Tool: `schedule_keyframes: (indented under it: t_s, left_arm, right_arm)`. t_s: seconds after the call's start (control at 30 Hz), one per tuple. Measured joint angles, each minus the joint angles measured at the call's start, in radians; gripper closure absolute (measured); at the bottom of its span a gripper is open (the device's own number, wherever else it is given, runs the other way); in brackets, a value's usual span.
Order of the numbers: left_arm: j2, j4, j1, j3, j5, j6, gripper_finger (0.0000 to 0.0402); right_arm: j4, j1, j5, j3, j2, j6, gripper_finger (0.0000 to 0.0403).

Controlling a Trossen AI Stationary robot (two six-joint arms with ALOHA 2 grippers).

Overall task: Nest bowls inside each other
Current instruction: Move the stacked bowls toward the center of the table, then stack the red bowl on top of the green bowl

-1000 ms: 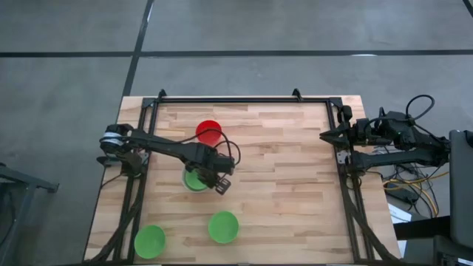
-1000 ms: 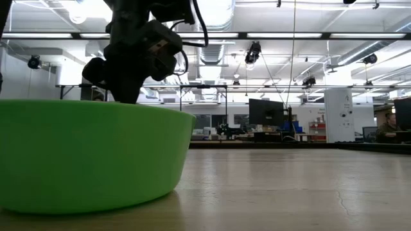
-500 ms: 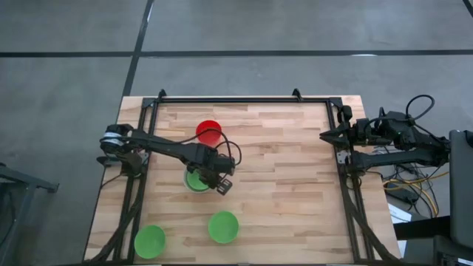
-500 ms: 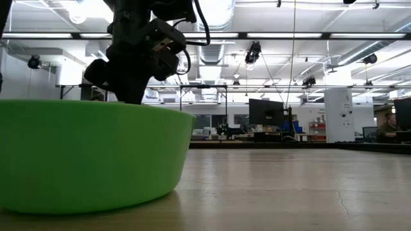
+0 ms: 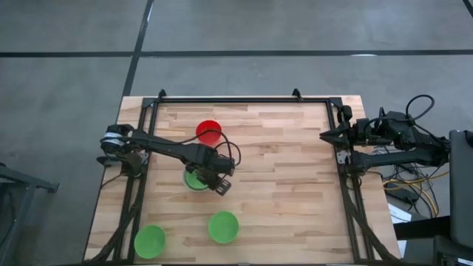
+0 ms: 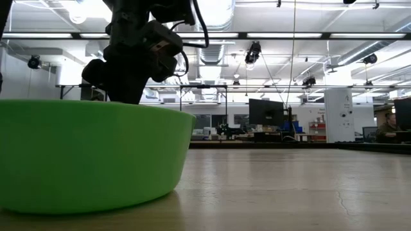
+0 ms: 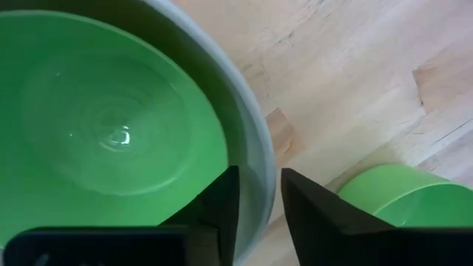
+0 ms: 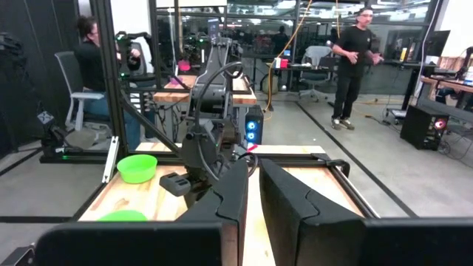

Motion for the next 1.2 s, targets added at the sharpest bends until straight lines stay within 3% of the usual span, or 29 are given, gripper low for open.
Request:
schedule_keyframes:
  t_s: [0.4, 0.93, 1.2]
  left_arm:
    - [-0.004, -0.011, 0.0, 0.002, 0.008, 0.002, 0.0223]
    - [-0.005, -0.094, 0.005, 0.079, -0.044, 0.051, 0.022]
    - [-0.019, -0.155, 0.02, 0.162, -0.158, 0.104, 0.022]
  right_arm:
    - [0.0, 0.0, 0.0, 0.0, 0.0, 0.0, 0.0369]
    - [0.0, 0.0, 0.0, 0.0, 0.0, 0.0, 0.0369]
    - [0.0, 0.0, 0.0, 0.0, 0.0, 0.0, 0.0369]
